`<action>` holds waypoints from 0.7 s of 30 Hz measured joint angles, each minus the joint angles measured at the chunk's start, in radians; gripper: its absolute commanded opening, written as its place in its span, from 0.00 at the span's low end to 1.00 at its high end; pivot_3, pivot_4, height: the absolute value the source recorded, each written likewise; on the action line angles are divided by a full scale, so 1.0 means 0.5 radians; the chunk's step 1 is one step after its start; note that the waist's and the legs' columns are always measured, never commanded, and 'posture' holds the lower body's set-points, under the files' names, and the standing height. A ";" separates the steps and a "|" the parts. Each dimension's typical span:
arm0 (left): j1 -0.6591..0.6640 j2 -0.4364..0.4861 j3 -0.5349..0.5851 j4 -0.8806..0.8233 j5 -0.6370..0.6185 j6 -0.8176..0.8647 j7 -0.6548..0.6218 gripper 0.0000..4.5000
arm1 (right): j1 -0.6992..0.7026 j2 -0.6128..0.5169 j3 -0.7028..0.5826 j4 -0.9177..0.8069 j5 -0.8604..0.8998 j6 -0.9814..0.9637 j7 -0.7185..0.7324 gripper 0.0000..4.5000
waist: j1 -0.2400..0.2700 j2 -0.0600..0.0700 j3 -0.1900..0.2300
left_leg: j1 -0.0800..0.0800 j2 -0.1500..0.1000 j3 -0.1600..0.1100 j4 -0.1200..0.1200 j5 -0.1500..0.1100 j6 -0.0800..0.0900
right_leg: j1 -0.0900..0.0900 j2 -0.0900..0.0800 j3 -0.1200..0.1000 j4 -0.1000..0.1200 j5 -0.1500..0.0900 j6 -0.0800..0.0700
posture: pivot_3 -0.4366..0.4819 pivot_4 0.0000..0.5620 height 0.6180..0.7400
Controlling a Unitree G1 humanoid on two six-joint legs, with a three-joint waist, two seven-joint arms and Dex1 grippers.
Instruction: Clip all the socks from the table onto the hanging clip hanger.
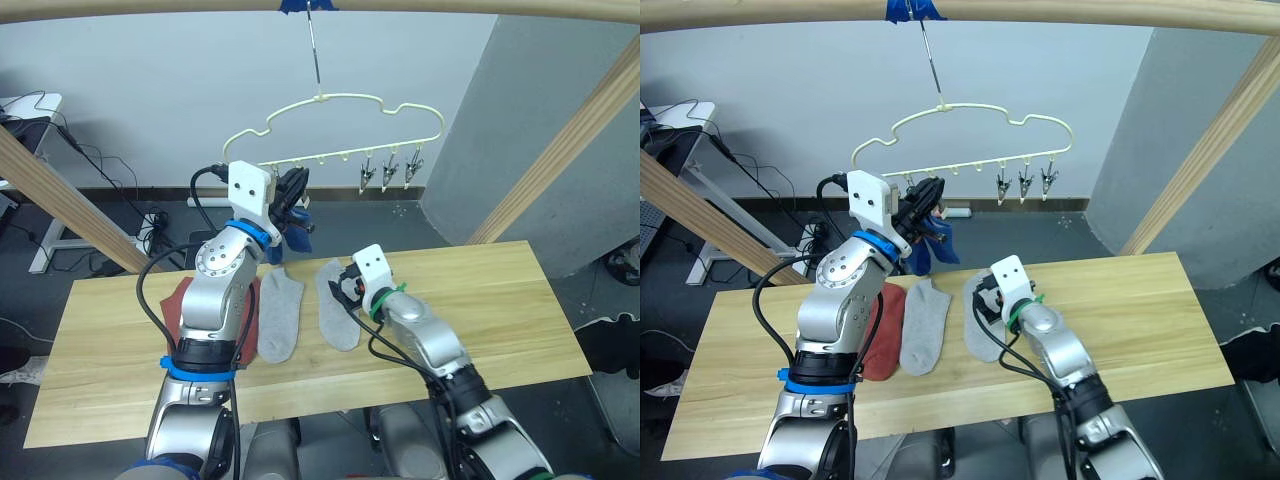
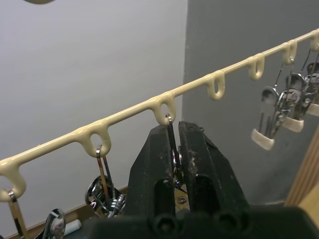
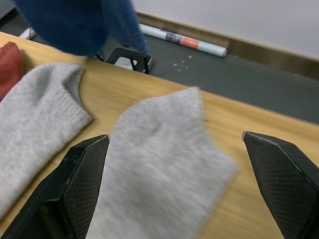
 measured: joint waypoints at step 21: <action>-0.026 0.152 0.085 -0.038 -0.231 0.251 -0.199 0.00 | -0.090 -0.065 0.023 0.405 -0.224 -0.344 0.216 0.00 | 0.006 0.000 0.000 | 0.000 0.000 -0.001 0.000 0.000 0.000 | 0.000 0.000 -0.001 0.001 0.000 0.000 | 0.27 0.47 1.00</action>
